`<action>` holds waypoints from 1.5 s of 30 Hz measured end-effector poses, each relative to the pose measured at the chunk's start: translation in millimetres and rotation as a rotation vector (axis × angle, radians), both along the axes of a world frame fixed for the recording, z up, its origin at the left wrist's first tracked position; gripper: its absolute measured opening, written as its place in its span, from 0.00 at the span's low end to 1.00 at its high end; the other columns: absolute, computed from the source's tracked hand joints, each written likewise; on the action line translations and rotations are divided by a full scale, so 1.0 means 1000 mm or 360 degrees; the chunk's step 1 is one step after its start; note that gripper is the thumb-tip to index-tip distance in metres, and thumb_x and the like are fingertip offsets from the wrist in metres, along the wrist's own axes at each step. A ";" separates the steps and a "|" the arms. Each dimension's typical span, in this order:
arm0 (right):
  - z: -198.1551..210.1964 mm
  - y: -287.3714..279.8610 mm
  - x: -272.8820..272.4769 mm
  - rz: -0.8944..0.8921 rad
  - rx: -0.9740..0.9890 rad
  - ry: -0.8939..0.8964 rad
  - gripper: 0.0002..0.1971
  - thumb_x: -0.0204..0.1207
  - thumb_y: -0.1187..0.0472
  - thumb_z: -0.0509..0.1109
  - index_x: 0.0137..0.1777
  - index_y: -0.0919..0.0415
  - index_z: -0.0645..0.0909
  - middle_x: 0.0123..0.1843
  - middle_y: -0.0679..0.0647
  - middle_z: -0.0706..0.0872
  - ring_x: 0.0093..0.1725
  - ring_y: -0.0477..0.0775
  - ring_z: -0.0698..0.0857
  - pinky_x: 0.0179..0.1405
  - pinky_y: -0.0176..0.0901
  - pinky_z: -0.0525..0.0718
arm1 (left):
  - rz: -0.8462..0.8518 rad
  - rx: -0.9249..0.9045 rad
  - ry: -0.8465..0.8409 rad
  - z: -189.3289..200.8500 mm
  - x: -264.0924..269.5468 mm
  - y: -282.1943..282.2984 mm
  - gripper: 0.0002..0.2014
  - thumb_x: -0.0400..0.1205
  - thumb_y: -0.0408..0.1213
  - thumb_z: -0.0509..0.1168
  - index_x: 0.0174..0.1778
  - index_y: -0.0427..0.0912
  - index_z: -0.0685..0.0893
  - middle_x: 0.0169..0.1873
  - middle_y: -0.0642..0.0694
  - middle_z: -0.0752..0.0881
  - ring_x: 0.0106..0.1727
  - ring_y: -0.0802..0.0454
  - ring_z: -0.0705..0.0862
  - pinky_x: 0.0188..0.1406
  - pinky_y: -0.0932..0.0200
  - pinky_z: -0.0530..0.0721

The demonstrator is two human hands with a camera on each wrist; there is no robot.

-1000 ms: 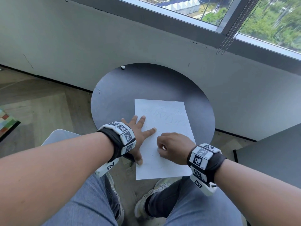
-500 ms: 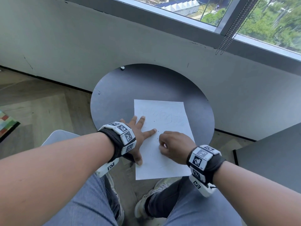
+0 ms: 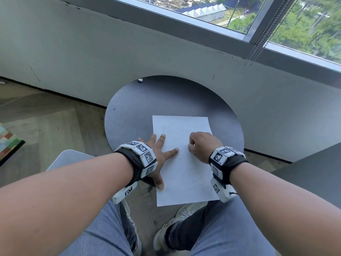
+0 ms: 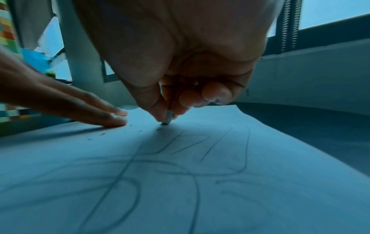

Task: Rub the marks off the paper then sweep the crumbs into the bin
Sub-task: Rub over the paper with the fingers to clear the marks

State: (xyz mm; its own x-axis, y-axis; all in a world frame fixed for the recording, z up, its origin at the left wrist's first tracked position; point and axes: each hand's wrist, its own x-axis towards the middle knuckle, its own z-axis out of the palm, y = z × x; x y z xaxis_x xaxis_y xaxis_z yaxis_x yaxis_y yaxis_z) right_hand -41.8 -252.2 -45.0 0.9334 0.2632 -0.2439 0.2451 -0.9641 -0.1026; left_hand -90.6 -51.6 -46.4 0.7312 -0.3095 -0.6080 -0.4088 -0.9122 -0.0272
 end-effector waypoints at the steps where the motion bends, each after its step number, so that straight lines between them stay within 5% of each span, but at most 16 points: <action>1: 0.000 0.001 -0.007 0.0046 0.0020 0.0006 0.07 0.81 0.54 0.61 0.44 0.53 0.77 0.47 0.47 0.83 0.49 0.56 0.80 0.47 0.50 0.84 | 0.0004 -0.0003 0.0001 0.000 0.000 0.001 0.67 0.63 0.73 0.77 0.84 0.72 0.30 0.86 0.38 0.28 0.88 0.31 0.33 0.79 0.18 0.52; 5: 0.002 0.007 -0.030 0.0291 0.0107 0.0164 0.06 0.80 0.51 0.65 0.43 0.50 0.77 0.44 0.44 0.80 0.46 0.51 0.78 0.41 0.45 0.75 | 0.0000 -0.0013 0.0017 0.000 0.001 0.002 0.68 0.64 0.73 0.77 0.84 0.70 0.30 0.86 0.37 0.27 0.88 0.31 0.32 0.80 0.17 0.51; 10: -0.001 0.000 0.005 0.0036 0.0068 0.0048 0.06 0.79 0.53 0.63 0.43 0.51 0.78 0.46 0.46 0.83 0.49 0.55 0.81 0.46 0.49 0.83 | 0.0000 -0.0012 0.0002 -0.001 0.000 0.002 0.68 0.63 0.74 0.76 0.84 0.70 0.30 0.86 0.38 0.27 0.88 0.32 0.32 0.79 0.18 0.54; 14: -0.004 0.002 0.024 -0.0074 0.0037 0.0016 0.06 0.79 0.55 0.61 0.42 0.52 0.76 0.45 0.48 0.82 0.48 0.56 0.80 0.40 0.46 0.78 | 0.0004 -0.0011 -0.0011 -0.001 -0.001 0.002 0.68 0.62 0.74 0.77 0.84 0.70 0.31 0.86 0.38 0.27 0.88 0.32 0.32 0.79 0.17 0.55; 24: -0.004 0.008 -0.006 0.0111 0.0017 0.0038 0.08 0.81 0.51 0.62 0.43 0.51 0.78 0.47 0.46 0.82 0.50 0.55 0.80 0.50 0.51 0.85 | 0.0019 -0.0026 0.0003 -0.001 -0.001 0.000 0.68 0.63 0.73 0.77 0.85 0.70 0.31 0.86 0.38 0.26 0.88 0.32 0.31 0.79 0.18 0.54; 29: -0.002 0.003 0.022 -0.0107 -0.0084 -0.0008 0.06 0.79 0.56 0.60 0.43 0.53 0.76 0.49 0.50 0.83 0.49 0.58 0.81 0.42 0.47 0.80 | 0.0036 -0.0028 0.0028 0.001 -0.001 0.000 0.68 0.63 0.72 0.77 0.85 0.71 0.31 0.86 0.39 0.26 0.87 0.33 0.31 0.80 0.18 0.52; 37: -0.003 0.019 -0.021 0.0291 0.0009 -0.0018 0.08 0.82 0.51 0.62 0.45 0.52 0.78 0.49 0.48 0.83 0.51 0.57 0.81 0.46 0.49 0.82 | 0.0031 -0.0039 0.0019 -0.002 0.000 0.001 0.69 0.62 0.72 0.78 0.85 0.69 0.31 0.86 0.39 0.26 0.87 0.32 0.31 0.79 0.17 0.54; 45: -0.001 -0.024 -0.005 -0.0129 -0.0094 0.0000 0.06 0.80 0.54 0.62 0.43 0.52 0.76 0.45 0.49 0.82 0.47 0.58 0.80 0.39 0.47 0.78 | 0.0018 -0.0021 0.0030 -0.001 0.001 0.000 0.67 0.63 0.73 0.77 0.83 0.73 0.31 0.86 0.38 0.26 0.88 0.31 0.32 0.78 0.16 0.53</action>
State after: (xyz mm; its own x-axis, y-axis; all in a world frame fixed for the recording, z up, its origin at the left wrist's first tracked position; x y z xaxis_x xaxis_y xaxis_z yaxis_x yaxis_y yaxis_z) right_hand -47.2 -276.2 -45.6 0.9511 0.1721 -0.2566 0.1661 -0.9851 -0.0450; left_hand -89.4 -51.3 -47.1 0.7231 -0.3097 -0.6175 -0.3990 -0.9169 -0.0074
